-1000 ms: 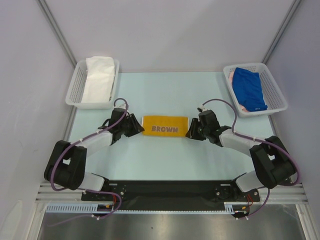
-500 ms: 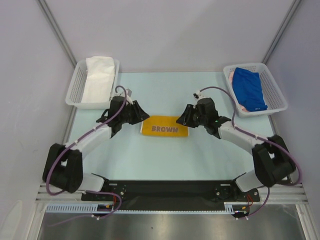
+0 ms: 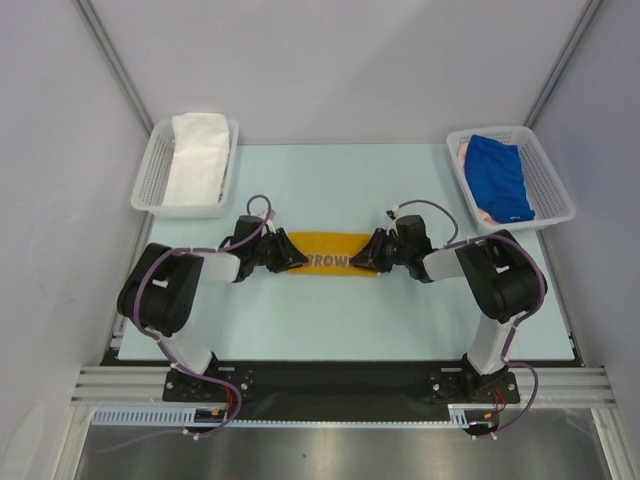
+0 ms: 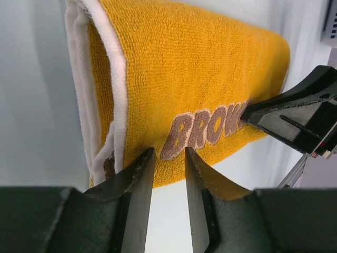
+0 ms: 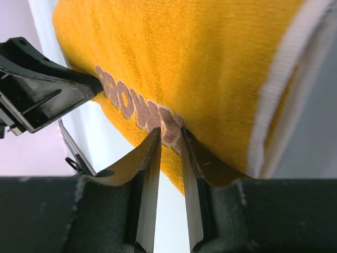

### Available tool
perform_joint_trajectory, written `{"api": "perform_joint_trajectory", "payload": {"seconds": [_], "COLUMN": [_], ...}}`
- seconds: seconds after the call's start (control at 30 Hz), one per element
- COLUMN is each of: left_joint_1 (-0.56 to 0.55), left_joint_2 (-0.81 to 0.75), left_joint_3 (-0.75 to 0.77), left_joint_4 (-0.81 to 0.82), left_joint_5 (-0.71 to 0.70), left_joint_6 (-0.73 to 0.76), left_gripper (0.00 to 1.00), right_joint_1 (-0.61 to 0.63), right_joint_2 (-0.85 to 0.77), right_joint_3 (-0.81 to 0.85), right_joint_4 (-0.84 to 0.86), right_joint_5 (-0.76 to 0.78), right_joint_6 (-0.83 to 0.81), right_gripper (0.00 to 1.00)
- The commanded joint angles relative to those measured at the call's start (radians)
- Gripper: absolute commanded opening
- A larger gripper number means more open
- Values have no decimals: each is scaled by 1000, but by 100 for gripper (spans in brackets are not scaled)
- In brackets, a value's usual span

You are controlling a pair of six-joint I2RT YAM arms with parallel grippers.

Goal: Fold and stack the towels
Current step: Fold the towel

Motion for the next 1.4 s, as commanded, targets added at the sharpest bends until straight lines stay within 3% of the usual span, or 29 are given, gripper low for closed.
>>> {"api": "perform_joint_trajectory", "payload": {"seconds": [0.0, 0.37, 0.53, 0.77, 0.93, 1.07, 1.37], "left_joint_1": [27, 38, 38, 33, 3, -3, 9], "left_joint_2": [39, -32, -93, -164, -107, 12, 172], "left_joint_3": [-51, -27, 42, 84, 150, 211, 266], "left_joint_4": [67, 36, -74, -105, -51, 11, -82], "left_joint_5": [-28, -45, -83, -82, -56, -24, -96], "left_joint_6": [-19, -10, 2, -13, -34, -53, -19], "left_gripper": [37, 41, 46, 46, 46, 45, 41], "right_joint_1": [-41, -60, -55, -43, 17, 66, 39], "right_joint_2": [23, -41, -104, -166, -77, 78, 245], "right_joint_3": [-61, -58, 8, 144, 263, 333, 393], "right_joint_4": [8, -45, -160, -271, -254, -147, -87], "right_joint_5": [33, 32, 57, 100, 102, 62, 47], "right_joint_6": [-19, -45, -85, -134, -96, -8, 32], "right_gripper": [28, 27, 28, 30, 31, 29, 26]}}
